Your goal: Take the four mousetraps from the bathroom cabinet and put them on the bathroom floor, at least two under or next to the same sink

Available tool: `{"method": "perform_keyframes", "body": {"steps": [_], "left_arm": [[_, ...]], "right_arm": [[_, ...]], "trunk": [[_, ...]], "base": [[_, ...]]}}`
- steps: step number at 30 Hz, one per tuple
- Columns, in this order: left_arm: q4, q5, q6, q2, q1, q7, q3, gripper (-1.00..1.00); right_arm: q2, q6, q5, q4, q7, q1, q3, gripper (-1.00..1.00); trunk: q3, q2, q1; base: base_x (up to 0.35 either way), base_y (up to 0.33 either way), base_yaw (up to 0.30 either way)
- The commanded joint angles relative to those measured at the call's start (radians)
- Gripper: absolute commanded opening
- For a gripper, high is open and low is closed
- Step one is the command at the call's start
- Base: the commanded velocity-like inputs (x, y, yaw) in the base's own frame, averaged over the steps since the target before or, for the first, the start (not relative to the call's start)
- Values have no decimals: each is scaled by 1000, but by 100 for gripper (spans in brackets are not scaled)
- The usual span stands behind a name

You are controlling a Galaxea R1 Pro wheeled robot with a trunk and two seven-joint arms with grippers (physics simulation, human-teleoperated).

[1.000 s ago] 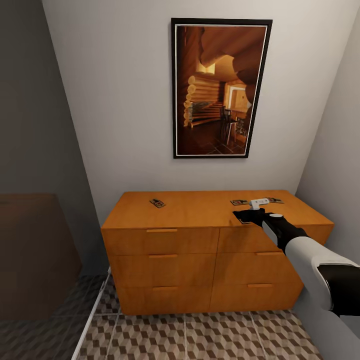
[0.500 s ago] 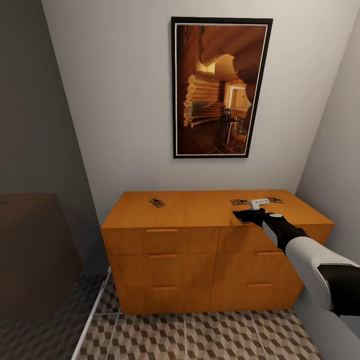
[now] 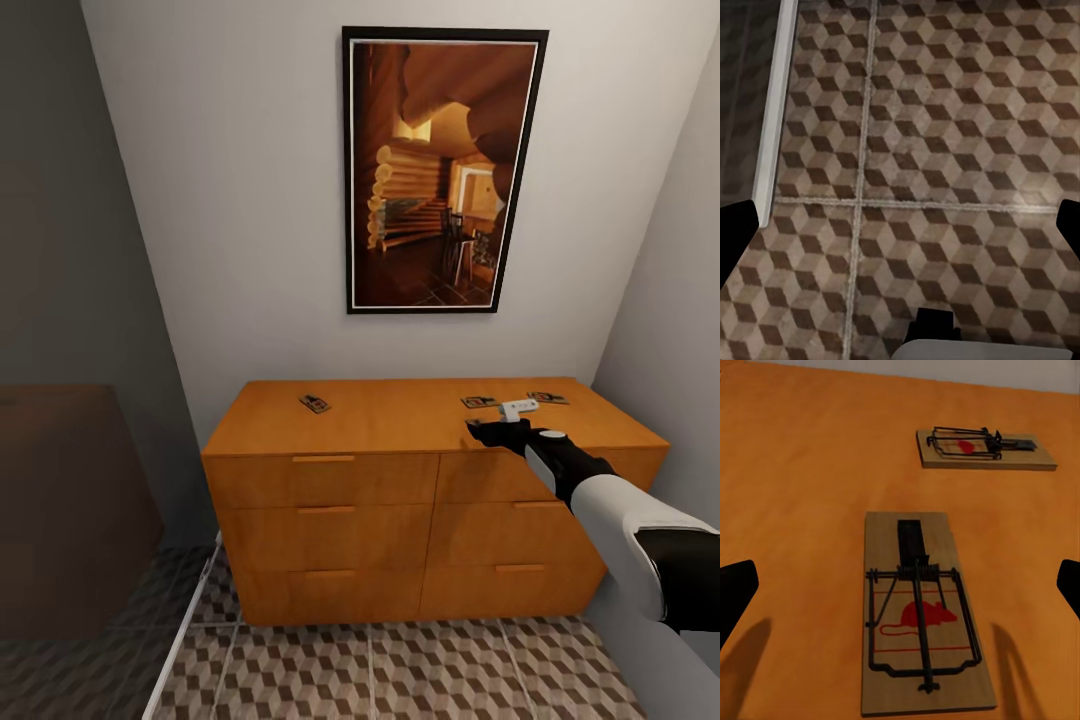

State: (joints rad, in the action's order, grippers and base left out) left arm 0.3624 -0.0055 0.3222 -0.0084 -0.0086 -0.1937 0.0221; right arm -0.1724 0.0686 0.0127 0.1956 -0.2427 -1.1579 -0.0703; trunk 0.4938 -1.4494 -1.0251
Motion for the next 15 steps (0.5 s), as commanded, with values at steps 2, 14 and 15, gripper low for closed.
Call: {"method": "perform_keyframes", "body": {"steps": [2,14,15], "left_arm": [[-1,-1,3,0,-1,-6,2,100],[-1,-1,3,0,-1,-6,2,100],[-1,-1,3,0,-1,-6,2,100]], "right_arm": [[-1,2,2,-1,-1,0,-7,100],[-1,-1,2,-15,-1,0,-6,100],[-1,-1,2,-15,-1,0,-6,100]], "trunk": [[1,-1,0],[3,-1,0],[4,-1,0]], "base": [[0,0,0],[0,0,0],[0,0,0]]}}
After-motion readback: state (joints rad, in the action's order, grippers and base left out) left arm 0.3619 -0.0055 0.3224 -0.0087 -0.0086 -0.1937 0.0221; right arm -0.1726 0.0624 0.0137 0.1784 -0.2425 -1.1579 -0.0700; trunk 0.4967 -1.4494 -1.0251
